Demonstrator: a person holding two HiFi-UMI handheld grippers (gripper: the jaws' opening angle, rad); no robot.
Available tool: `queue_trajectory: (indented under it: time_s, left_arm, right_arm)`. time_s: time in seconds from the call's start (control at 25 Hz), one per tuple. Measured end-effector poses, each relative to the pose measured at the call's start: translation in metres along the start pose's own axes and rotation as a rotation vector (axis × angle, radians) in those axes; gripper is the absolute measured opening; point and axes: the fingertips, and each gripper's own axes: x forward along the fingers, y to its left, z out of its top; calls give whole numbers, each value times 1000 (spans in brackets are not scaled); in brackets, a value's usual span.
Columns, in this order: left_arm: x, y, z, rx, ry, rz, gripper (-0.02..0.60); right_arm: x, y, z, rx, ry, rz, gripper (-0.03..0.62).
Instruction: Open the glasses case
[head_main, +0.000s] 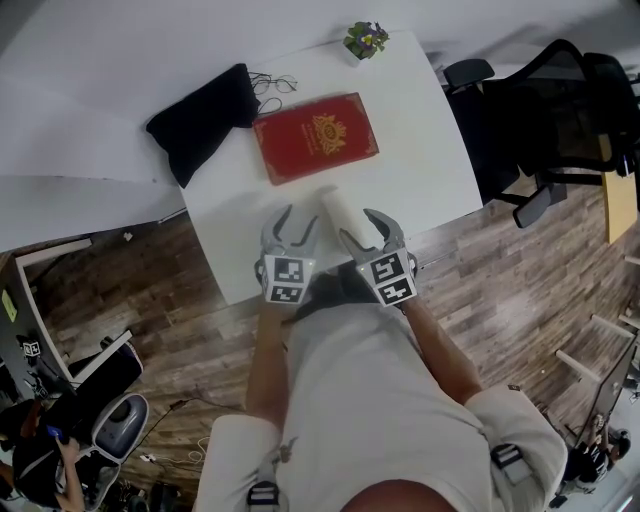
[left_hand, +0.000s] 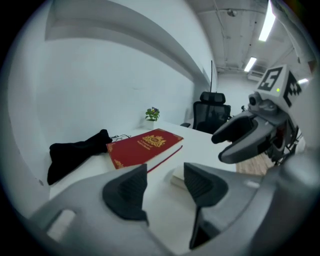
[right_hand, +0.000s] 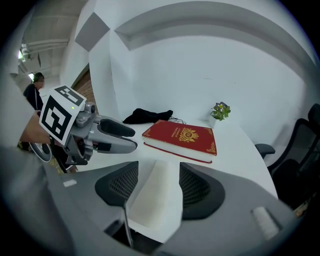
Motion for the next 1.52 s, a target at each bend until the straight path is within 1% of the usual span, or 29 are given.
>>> queue_trajectory:
  time_s: [0.52, 0.84, 1.0, 1.32, 1.52]
  left_arm:
    - [23, -4, -31, -4, 87, -14, 235]
    - [36, -3, -40, 2, 106, -15, 236]
    - [42, -4, -44, 2, 108, -29, 238]
    - [52, -2, -58, 4, 149, -48, 239]
    - [58, -4, -64, 4, 171, -61, 239]
  right_arm:
    - [17, -1, -22, 3, 69, 19, 255]
    - [28, 2, -33, 9, 107, 31, 255]
    - [33, 4, -38, 8, 124, 35, 255]
    - [42, 8, -47, 2, 161, 29, 256]
    - [47, 9, -52, -2, 178, 25, 273]
